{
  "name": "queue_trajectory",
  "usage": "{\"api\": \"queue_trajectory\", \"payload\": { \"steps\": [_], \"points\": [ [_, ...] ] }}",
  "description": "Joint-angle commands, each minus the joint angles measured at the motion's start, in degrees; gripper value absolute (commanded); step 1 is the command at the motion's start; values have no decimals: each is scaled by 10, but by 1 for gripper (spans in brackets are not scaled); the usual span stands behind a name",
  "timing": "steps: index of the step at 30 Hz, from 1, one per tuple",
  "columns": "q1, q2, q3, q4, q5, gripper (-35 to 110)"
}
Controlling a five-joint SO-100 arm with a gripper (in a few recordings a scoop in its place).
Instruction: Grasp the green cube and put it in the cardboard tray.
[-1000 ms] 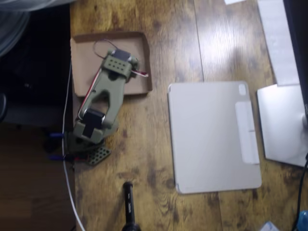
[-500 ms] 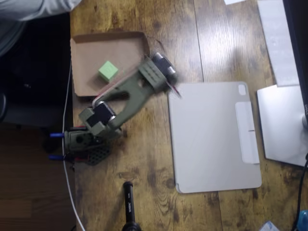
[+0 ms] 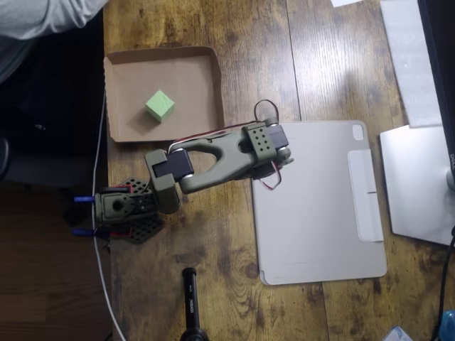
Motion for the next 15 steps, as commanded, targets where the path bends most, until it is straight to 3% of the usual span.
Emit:
{"api": "queue_trajectory", "payload": {
  "steps": [1,15],
  "points": [
    [5,-21,14,14,25,0],
    [61,-179,-10,18,11,0]
  ]
}}
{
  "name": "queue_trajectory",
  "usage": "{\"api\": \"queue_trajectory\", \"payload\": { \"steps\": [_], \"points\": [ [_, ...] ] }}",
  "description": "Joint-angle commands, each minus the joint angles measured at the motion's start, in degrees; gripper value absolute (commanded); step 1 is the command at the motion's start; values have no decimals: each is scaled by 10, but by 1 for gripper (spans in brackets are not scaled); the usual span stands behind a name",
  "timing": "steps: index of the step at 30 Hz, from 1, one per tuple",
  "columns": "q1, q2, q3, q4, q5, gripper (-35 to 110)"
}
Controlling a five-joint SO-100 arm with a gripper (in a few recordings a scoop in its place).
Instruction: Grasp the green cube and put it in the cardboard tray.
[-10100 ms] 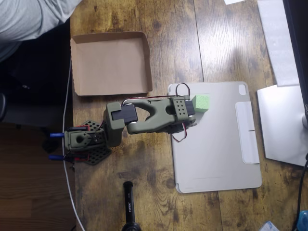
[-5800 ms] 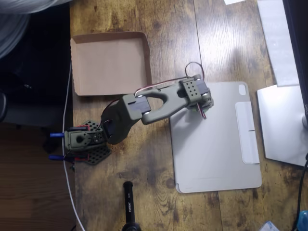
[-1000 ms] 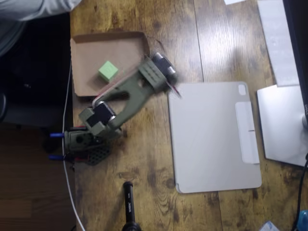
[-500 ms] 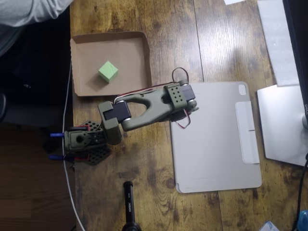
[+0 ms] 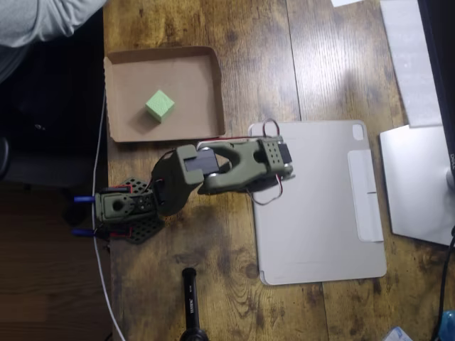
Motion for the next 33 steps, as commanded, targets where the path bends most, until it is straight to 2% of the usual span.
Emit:
{"api": "queue_trajectory", "payload": {
  "steps": [1,11,28,31,33],
  "points": [
    [6,-4,-11,11,-4,0],
    [-65,89,10,7,-8,0],
    [-1,118,40,-51,-18,0],
    [9,145,83,-113,-12,0],
    [8,143,79,-100,-20,0]
  ]
}}
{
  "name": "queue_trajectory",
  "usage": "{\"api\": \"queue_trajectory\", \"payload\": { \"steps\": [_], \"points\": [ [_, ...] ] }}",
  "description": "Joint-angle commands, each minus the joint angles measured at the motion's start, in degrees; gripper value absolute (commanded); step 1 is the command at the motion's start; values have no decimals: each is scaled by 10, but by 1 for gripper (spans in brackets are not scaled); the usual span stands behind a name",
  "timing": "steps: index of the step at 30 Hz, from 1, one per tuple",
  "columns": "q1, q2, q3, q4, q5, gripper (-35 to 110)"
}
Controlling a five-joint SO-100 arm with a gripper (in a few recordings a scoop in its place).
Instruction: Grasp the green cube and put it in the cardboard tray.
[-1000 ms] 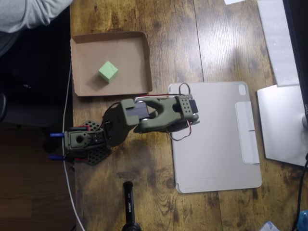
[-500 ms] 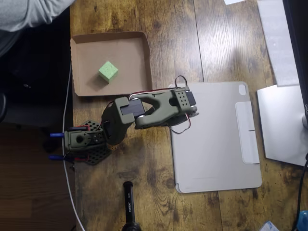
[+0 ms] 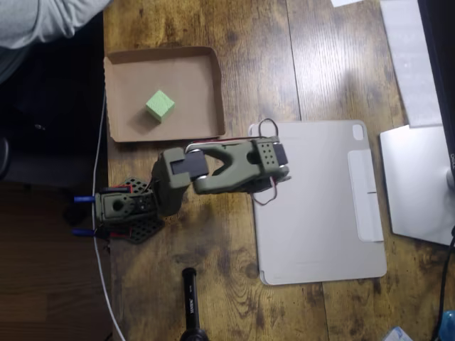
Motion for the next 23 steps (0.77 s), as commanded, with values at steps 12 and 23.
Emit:
{"api": "queue_trajectory", "payload": {
  "steps": [12,23],
  "points": [
    [-8,-16,-58,99,-25,0],
    [4,-47,-65,103,-27,0]
  ]
}}
